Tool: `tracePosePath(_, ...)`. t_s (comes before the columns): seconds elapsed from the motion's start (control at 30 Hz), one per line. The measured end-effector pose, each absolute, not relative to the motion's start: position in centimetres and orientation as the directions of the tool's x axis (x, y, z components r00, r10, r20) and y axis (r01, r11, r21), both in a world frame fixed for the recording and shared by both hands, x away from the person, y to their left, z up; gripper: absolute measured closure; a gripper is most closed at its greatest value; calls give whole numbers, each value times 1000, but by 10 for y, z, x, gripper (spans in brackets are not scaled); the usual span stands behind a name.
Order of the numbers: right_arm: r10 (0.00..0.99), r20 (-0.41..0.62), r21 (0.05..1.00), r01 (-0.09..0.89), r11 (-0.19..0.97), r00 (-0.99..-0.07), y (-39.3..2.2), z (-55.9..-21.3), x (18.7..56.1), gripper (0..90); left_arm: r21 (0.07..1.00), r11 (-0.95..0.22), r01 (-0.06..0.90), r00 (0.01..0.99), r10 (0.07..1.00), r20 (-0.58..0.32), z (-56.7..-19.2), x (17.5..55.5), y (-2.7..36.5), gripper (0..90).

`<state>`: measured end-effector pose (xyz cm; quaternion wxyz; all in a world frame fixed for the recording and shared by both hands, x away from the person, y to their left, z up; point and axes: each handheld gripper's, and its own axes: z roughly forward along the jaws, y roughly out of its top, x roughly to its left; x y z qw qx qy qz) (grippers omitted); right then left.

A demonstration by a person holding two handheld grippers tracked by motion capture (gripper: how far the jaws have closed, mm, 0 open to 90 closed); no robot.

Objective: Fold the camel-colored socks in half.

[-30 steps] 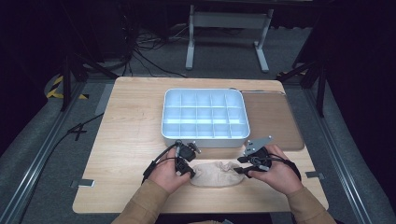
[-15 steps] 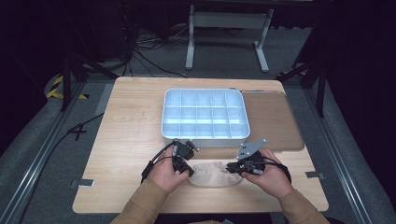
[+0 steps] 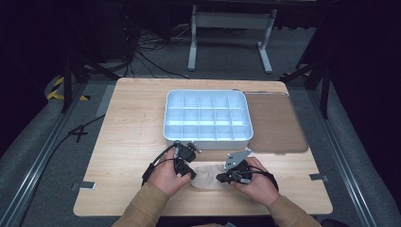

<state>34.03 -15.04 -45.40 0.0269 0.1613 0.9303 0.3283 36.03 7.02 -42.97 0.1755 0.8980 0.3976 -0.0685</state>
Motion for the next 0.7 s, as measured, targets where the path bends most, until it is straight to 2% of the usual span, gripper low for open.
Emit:
tracePosePath(0.47,322,44,609,281,742,-946,-149,-460,339,895,282,-618,734,679,682,-271,-422,359,71,853)
tracePosePath(0.63,290,60,619,264,740,-955,-148,-452,333,896,284,-614,736,676,686,-270,-419,358,71,853)
tracePosePath(0.7,266,58,593,248,766,-962,-144,-453,328,897,281,-617,735,678,684,-271,-419,358,71,853)
